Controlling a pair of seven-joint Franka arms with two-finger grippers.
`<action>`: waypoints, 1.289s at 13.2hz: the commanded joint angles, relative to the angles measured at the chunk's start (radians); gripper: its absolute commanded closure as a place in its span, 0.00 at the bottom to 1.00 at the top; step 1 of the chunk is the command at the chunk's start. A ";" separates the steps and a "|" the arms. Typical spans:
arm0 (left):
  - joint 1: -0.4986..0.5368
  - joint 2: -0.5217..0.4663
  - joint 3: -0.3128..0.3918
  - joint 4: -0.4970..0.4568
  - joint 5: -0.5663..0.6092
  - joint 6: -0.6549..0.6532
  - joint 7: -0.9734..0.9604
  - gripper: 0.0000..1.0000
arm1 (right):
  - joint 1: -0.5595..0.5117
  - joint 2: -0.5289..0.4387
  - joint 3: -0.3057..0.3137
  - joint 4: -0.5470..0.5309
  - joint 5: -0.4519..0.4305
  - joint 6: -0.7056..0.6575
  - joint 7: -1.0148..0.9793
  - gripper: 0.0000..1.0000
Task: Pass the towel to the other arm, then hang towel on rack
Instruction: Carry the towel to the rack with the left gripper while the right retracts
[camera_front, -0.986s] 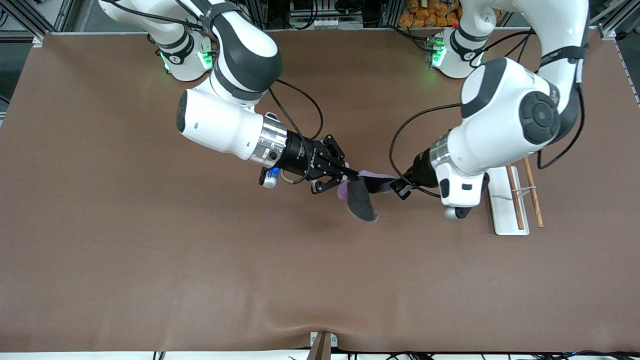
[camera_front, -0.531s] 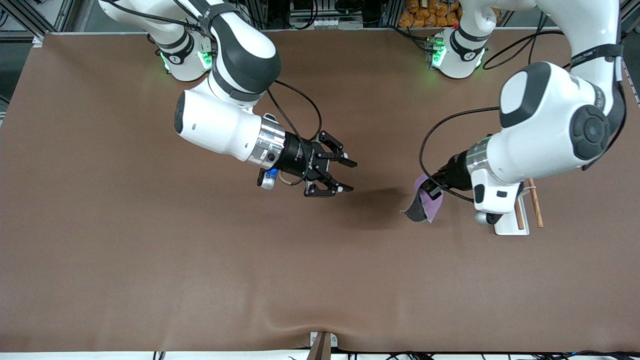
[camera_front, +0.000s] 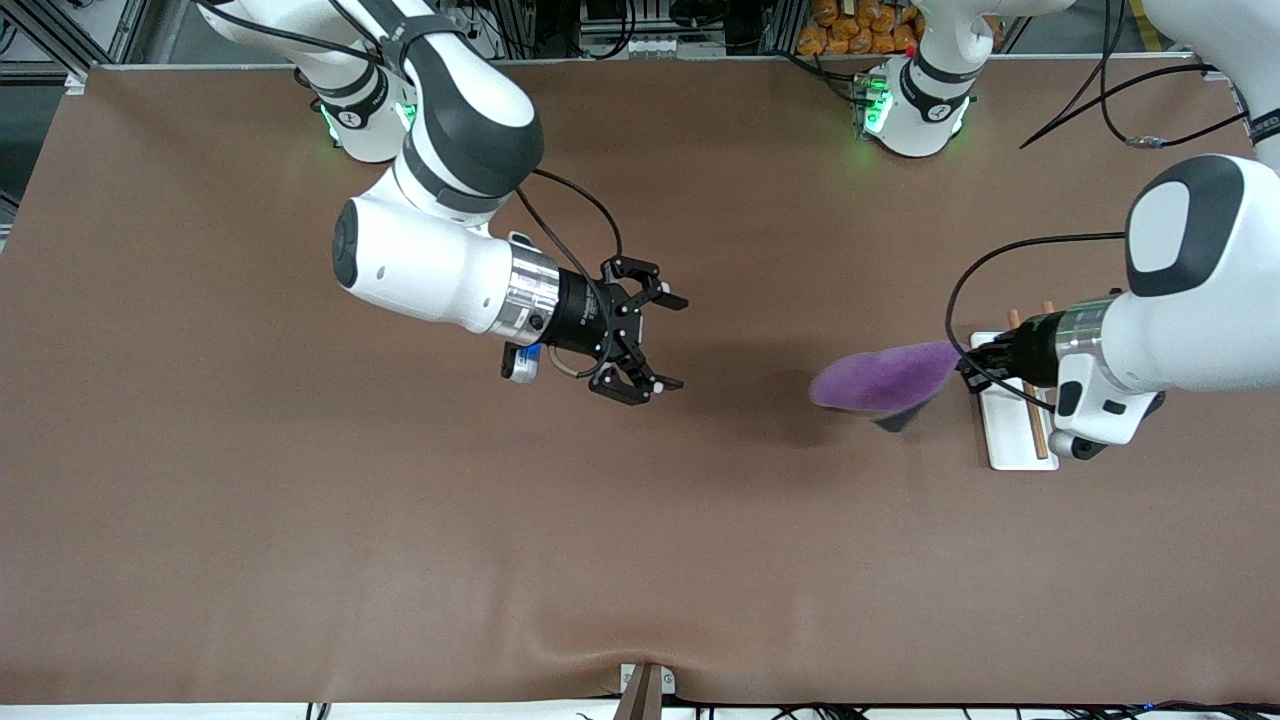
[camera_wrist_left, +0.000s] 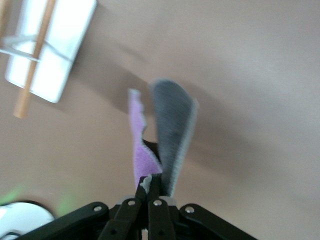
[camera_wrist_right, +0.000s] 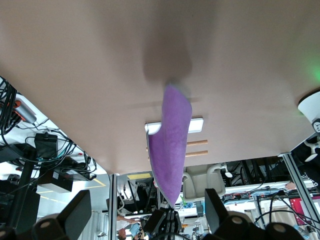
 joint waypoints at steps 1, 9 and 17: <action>0.069 -0.017 -0.009 -0.051 0.047 -0.015 0.127 1.00 | -0.037 -0.022 0.008 0.017 -0.059 -0.069 -0.010 0.00; 0.162 -0.017 -0.009 -0.061 0.111 -0.064 0.495 1.00 | -0.174 -0.031 0.008 0.106 -0.086 -0.479 -0.338 0.00; 0.231 -0.032 -0.009 -0.076 0.191 -0.077 0.658 1.00 | -0.243 -0.118 0.005 0.110 -0.379 -0.730 -0.765 0.00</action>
